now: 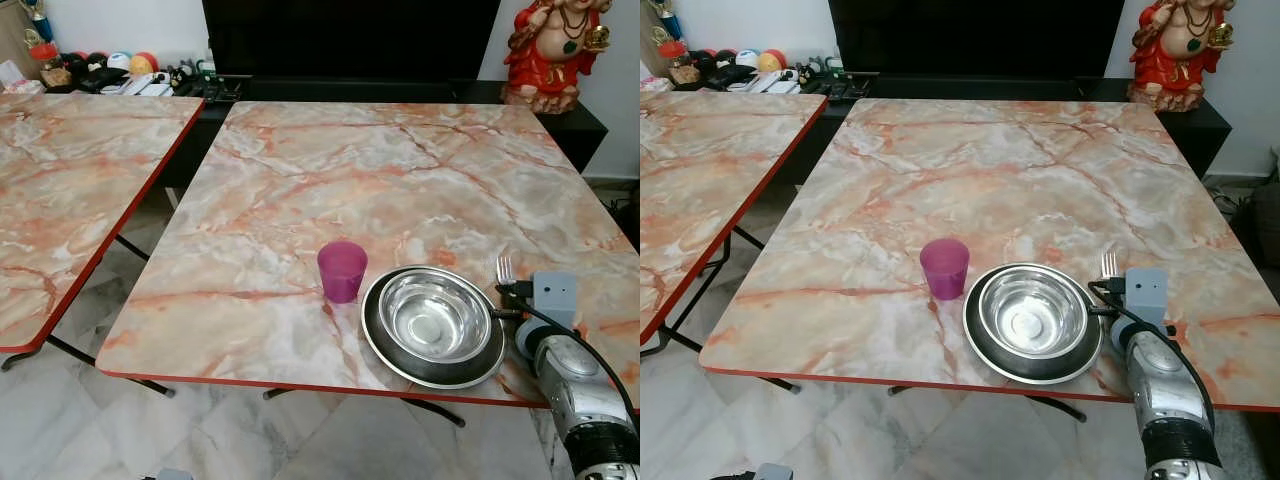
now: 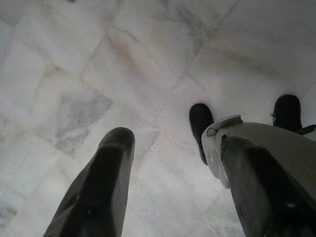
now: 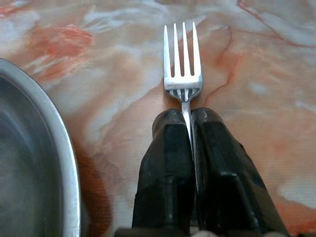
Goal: Setting the table
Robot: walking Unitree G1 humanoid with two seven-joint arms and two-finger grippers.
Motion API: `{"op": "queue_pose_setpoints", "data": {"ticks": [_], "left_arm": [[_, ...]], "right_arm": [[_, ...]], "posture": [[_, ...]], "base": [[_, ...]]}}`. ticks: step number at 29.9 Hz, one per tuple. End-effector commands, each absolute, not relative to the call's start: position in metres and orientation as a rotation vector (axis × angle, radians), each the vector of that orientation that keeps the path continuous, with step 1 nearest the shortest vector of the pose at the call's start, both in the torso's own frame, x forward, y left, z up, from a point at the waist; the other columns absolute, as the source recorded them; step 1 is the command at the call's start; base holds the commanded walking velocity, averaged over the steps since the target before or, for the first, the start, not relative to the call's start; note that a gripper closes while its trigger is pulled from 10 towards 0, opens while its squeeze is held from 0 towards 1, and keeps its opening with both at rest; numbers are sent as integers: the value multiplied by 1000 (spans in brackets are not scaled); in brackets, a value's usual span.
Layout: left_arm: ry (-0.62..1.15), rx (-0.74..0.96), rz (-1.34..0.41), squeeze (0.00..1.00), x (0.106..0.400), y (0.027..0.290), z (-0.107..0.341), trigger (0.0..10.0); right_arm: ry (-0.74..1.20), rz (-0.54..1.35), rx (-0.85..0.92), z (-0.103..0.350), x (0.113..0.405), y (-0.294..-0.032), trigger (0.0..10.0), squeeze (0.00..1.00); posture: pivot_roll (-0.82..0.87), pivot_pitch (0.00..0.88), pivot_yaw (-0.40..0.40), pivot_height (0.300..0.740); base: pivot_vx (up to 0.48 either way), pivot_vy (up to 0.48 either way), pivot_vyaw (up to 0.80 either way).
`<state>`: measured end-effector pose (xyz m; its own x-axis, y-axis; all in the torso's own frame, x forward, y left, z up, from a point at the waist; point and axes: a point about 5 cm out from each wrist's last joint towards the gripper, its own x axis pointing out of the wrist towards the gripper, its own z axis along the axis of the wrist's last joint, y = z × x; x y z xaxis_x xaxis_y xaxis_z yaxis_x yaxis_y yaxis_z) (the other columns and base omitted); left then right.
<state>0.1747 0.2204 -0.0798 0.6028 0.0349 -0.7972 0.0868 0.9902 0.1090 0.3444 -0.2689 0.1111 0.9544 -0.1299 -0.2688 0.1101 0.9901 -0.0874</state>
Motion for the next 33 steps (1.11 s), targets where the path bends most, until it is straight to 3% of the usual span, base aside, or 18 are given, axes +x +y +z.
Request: {"op": "queue_pose_setpoints", "data": {"ticks": [1,5,6,8,9,10,11,12,33], "left_arm": [[942,150,-28,0,169,223,-82,10000],[942,152,-28,0,169,223,-82,10000],[940,152,-28,0,169,223,-82,10000],[939,152,-27,0,170,223,-82,10000],[939,151,-28,0,170,223,-82,10000],[939,151,-28,0,170,223,-82,10000],[939,151,-29,0,170,223,-82,10000],[939,150,-29,0,170,223,-82,10000],[938,163,-42,0,171,221,-81,10000]], "right_arm": [[289,-120,-70,109,345,-270,10000,447],[287,-117,-70,109,345,-270,10000,435],[286,-115,-68,109,346,-269,10000,698],[288,-115,-78,110,346,-270,10000,706],[288,-117,-80,109,346,-270,10000,647],[289,-120,-82,109,346,-270,10000,490],[290,-121,-84,109,346,-270,10000,204],[290,-121,-85,109,346,-271,10000,0],[277,-117,-37,110,348,-269,10000,0]], "posture": [[-7,127,30,740],[-7,127,30,740],[-6,127,30,740],[-7,127,30,740],[-7,127,30,740],[-7,127,30,740],[-8,127,30,740],[-9,126,30,740],[-12,123,31,740]], "base": [[0,0,0],[0,0,0],[0,0,0],[0,0,0],[0,0,0],[0,0,0],[0,0,0],[0,0,0],[0,0,0]]}}
